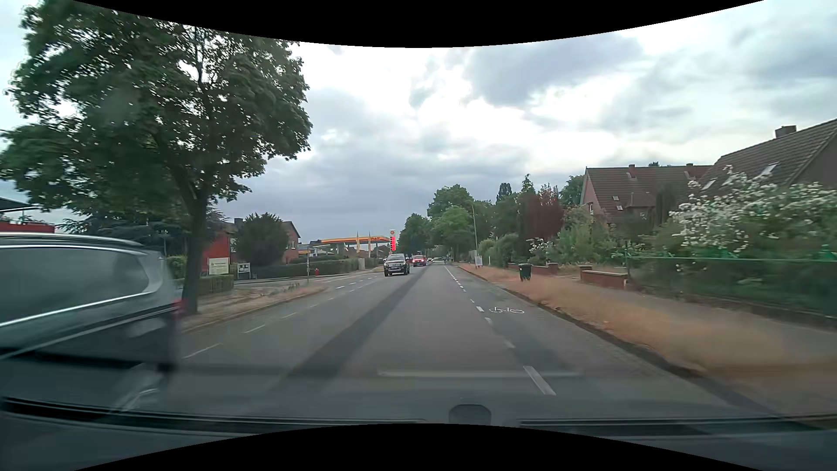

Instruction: Follow the waypoints while adhering to traffic rules and regulations

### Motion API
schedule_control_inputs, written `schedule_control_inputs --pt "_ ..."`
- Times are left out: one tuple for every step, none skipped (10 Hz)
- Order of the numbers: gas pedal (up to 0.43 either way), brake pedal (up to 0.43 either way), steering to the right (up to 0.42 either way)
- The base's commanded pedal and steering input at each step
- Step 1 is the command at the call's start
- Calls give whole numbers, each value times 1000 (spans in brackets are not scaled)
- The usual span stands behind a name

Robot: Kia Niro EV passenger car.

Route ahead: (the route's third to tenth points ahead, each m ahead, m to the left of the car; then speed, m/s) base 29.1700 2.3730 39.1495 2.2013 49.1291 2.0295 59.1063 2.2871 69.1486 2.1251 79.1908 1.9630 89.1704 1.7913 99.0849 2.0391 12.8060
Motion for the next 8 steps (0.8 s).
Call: schedule_control_inputs --pt "67 0 -5" --pt "47 0 -5" --pt "39 0 -5" --pt "39 0 -5" --pt "39 0 -5" --pt "39 0 -5" --pt "39 0 -5" --pt "39 0 -4"
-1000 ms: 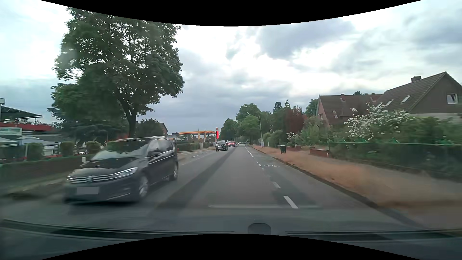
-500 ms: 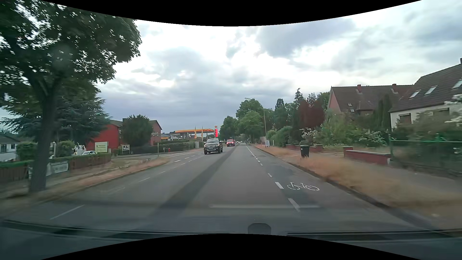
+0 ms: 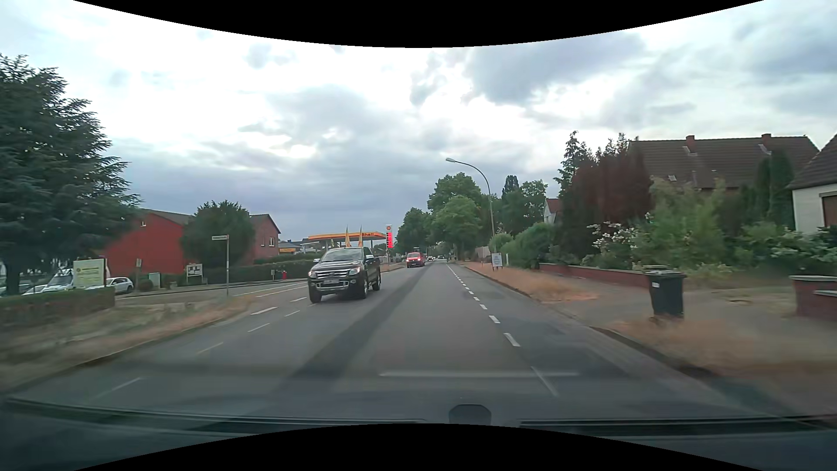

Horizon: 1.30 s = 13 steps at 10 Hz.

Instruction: Follow the waypoints while adhering to traffic rules and regulations

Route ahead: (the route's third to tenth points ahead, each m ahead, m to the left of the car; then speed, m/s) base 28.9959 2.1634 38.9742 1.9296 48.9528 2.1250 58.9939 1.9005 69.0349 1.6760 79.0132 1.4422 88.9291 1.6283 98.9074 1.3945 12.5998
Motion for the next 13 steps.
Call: schedule_control_inputs --pt "39 0 -2" --pt "39 0 -1" --pt "39 0 0" --pt "39 0 -1" --pt "39 0 -1" --pt "39 0 -1" --pt "39 0 -3" --pt "39 0 -3" --pt "39 0 -3" --pt "39 0 -2" --pt "39 0 -1" --pt "39 0 -1" --pt "39 0 -1"
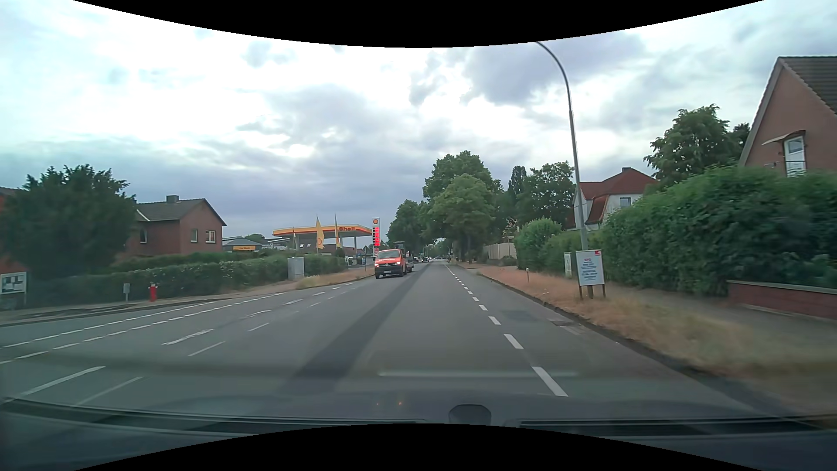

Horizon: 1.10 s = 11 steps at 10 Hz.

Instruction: Follow the waypoints while adhering to traffic rules and regulations

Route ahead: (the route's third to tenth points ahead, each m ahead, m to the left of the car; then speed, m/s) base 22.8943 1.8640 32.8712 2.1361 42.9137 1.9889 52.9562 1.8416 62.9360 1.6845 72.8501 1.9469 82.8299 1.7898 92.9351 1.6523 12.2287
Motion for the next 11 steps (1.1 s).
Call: schedule_control_inputs --pt "39 0 -3" --pt "39 0 -6" --pt "39 0 -6" --pt "39 0 -6" --pt "39 0 -4" --pt "39 0 -3" --pt "39 0 -3" --pt "39 0 -3" --pt "39 0 -2" --pt "39 0 -2" --pt "39 0 -2"
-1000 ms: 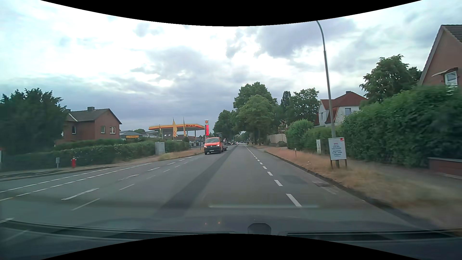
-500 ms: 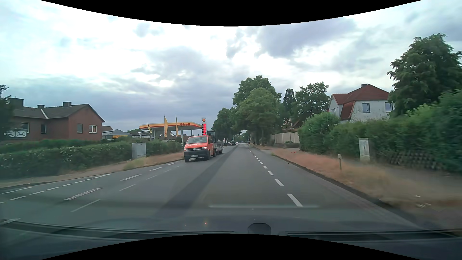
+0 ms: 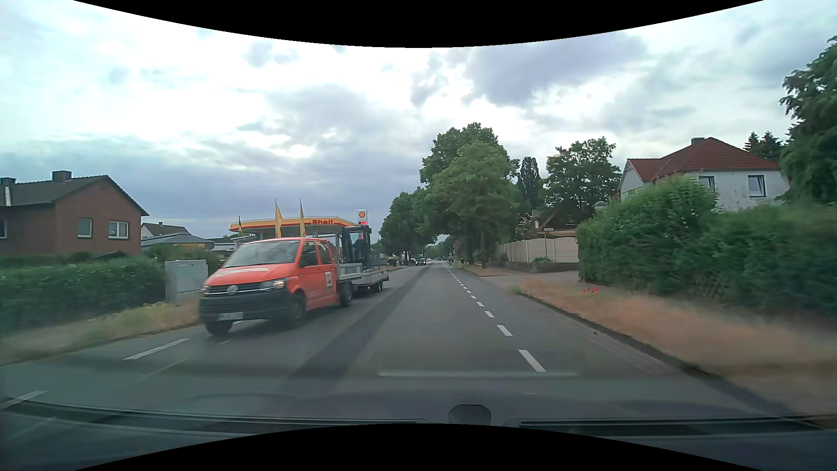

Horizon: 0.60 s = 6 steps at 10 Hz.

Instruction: Follow the waypoints while adhering to traffic rules and regulations

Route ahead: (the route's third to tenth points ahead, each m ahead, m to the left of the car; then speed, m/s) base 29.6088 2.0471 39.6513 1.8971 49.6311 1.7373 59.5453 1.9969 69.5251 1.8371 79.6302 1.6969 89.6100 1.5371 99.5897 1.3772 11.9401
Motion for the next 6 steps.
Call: schedule_control_inputs --pt "39 0 -2" --pt "39 0 -2" --pt "39 0 -2" --pt "39 0 -2" --pt "39 0 -2" --pt "39 0 -2"
